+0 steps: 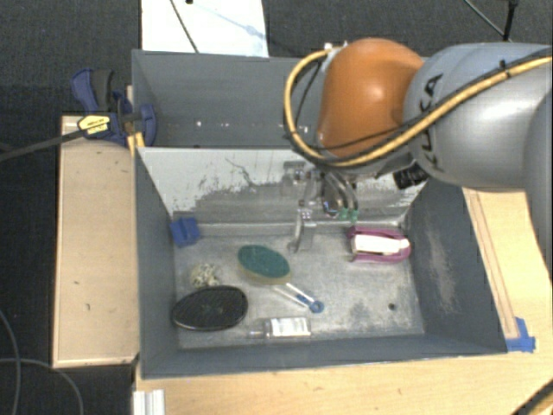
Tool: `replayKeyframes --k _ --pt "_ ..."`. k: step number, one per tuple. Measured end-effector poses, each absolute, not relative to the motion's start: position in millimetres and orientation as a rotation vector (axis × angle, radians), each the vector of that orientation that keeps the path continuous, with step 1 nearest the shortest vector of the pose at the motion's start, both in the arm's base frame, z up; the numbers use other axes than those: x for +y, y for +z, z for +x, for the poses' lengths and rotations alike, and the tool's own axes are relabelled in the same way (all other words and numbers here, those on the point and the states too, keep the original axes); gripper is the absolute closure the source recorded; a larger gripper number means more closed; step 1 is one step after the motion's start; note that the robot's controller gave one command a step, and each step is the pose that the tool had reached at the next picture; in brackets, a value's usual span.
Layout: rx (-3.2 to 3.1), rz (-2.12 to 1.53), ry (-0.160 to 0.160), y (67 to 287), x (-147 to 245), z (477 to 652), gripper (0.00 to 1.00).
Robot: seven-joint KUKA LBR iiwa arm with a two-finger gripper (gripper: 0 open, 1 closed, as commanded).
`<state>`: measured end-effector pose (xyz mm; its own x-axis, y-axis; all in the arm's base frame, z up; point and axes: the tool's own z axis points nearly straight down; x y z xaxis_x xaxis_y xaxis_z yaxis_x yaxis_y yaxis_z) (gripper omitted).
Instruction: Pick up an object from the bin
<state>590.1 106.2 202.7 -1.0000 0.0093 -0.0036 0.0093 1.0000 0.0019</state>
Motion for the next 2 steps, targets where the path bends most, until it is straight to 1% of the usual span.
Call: replayKeyframes --k 1,2 --pt "3.134 -0.283 0.002 66.6 153.2 556.6 0.00" --pt "3.127 -0.271 0.002 70.7 152.0 559.6 1.00"
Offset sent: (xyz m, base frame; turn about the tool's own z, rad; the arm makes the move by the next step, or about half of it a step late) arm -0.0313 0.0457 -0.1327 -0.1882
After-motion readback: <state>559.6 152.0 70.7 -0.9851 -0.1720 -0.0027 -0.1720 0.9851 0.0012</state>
